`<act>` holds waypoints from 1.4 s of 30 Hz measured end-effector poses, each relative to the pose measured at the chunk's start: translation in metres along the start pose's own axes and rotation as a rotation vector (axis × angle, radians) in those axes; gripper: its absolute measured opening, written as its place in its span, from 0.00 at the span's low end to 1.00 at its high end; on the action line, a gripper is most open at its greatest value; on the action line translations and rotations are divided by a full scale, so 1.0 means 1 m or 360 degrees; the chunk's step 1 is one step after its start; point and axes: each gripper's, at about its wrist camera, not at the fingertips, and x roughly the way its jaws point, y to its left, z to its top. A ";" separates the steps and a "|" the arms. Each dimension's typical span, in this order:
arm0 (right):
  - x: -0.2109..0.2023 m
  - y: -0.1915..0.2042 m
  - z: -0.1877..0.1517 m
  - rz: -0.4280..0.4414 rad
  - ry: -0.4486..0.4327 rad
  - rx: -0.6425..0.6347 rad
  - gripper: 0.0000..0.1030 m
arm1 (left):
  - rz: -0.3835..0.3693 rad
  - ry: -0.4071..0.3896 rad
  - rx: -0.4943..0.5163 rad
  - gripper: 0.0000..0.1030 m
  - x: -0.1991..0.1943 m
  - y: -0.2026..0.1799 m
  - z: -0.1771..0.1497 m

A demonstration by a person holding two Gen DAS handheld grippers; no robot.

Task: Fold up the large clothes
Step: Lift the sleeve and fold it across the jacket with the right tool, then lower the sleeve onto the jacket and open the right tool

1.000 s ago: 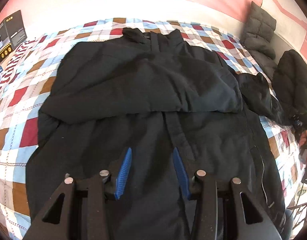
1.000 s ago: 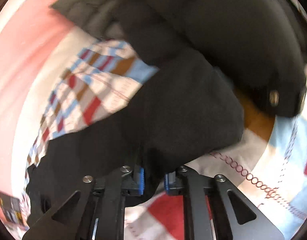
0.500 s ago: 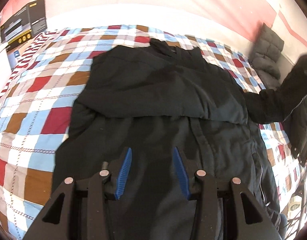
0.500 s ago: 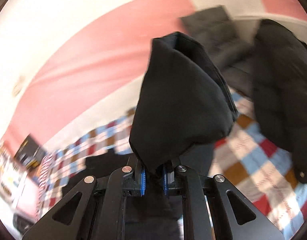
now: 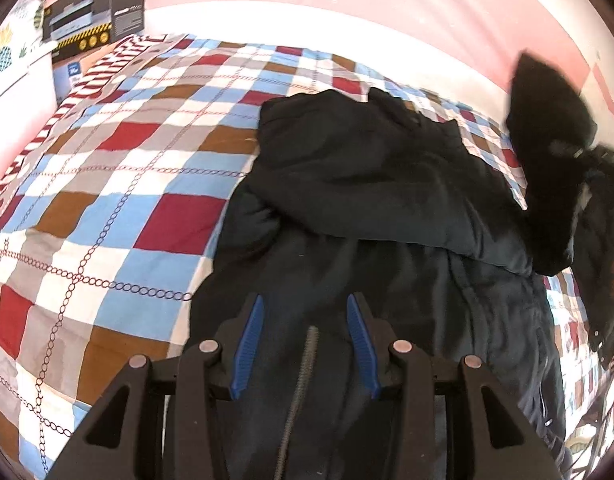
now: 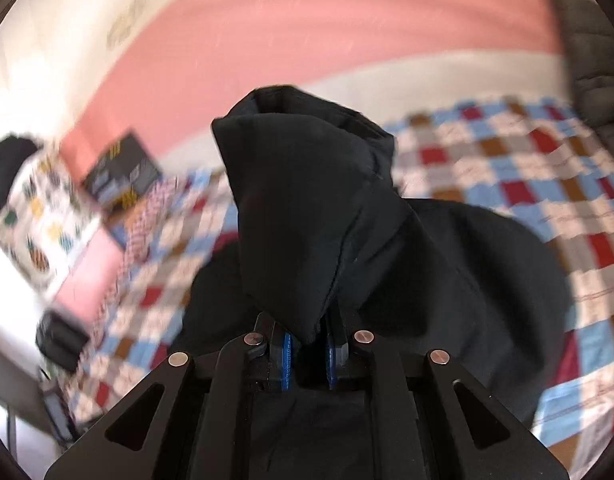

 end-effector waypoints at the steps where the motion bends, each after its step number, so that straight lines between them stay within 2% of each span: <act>1: 0.015 0.002 -0.006 0.0010 0.0045 -0.0006 0.15 | 0.0003 0.0001 -0.0006 0.44 0.001 0.003 0.000; 3: 0.050 0.006 -0.021 0.0027 0.0184 -0.0027 0.20 | 0.0008 0.0006 -0.0014 0.44 0.004 0.007 -0.001; 6: 0.072 0.008 -0.044 0.0059 0.0278 -0.0034 0.33 | 0.0015 0.0008 -0.0013 0.44 0.004 0.008 -0.001; 7: 0.070 0.007 -0.047 0.0078 0.0284 -0.0037 0.44 | 0.0015 0.0008 -0.0011 0.44 0.005 0.008 0.000; 8: 0.066 0.004 -0.049 0.0120 0.0284 -0.0038 0.59 | 0.0007 0.0008 -0.0009 0.44 0.005 0.007 0.002; 10: 0.062 0.009 -0.057 0.0219 0.0271 -0.0033 0.67 | -0.0015 0.0006 0.0001 0.44 0.007 0.003 0.007; 12: 0.049 0.007 -0.061 0.0256 0.0237 -0.0046 0.67 | -0.0051 0.0003 0.0017 0.44 0.010 -0.007 0.016; 15: 0.027 -0.008 -0.064 0.0230 0.0162 -0.0024 0.67 | -0.0154 -0.0006 0.0028 0.45 0.015 -0.026 0.033; 16: 0.023 -0.014 -0.062 0.0208 0.0139 -0.0007 0.67 | -0.0182 -0.0010 0.0033 0.49 0.017 -0.033 0.038; 21: -0.012 -0.080 -0.057 -0.0037 -0.0024 0.0183 0.67 | -0.0348 0.0035 0.0039 0.55 0.044 -0.073 0.075; 24: -0.025 -0.123 -0.056 -0.0138 -0.0071 0.0340 0.67 | -0.0409 0.0056 0.0065 0.54 0.070 -0.096 0.094; 25: -0.028 -0.140 -0.057 -0.0168 -0.0094 0.0408 0.67 | -0.0424 0.0080 0.0077 0.33 0.081 -0.102 0.097; 26: -0.030 -0.152 -0.058 -0.0199 -0.0106 0.0443 0.60 | -0.0431 0.0113 0.0095 0.10 0.090 -0.107 0.099; 27: -0.030 -0.159 -0.058 -0.0241 -0.0106 0.0459 0.49 | -0.0401 0.0147 0.0136 0.05 0.099 -0.112 0.099; 28: -0.029 -0.164 -0.057 -0.0280 -0.0099 0.0461 0.26 | -0.0339 0.0125 0.0173 0.05 0.101 -0.114 0.099; 29: -0.026 -0.168 -0.056 -0.0321 -0.0088 0.0454 0.18 | -0.0286 0.0073 0.0218 0.05 0.099 -0.114 0.099; 32: -0.004 -0.169 -0.056 -0.0348 -0.0035 0.0379 0.17 | -0.0202 0.0005 0.0211 0.05 0.096 -0.096 0.102; 35: 0.038 -0.171 -0.068 -0.0310 0.0154 0.0332 0.15 | -0.0140 0.0050 0.0138 0.05 0.109 -0.075 0.102; 36: 0.049 -0.168 -0.072 -0.0307 0.0179 0.0313 0.15 | -0.0122 0.0080 0.0126 0.06 0.116 -0.071 0.100; 39: 0.048 -0.161 -0.069 -0.0339 0.0183 0.0278 0.16 | -0.0093 0.0102 0.0153 0.06 0.121 -0.072 0.095; 42: 0.021 -0.160 -0.062 -0.0286 0.0128 0.0263 0.17 | -0.0091 0.0026 0.0160 0.10 0.097 -0.068 0.093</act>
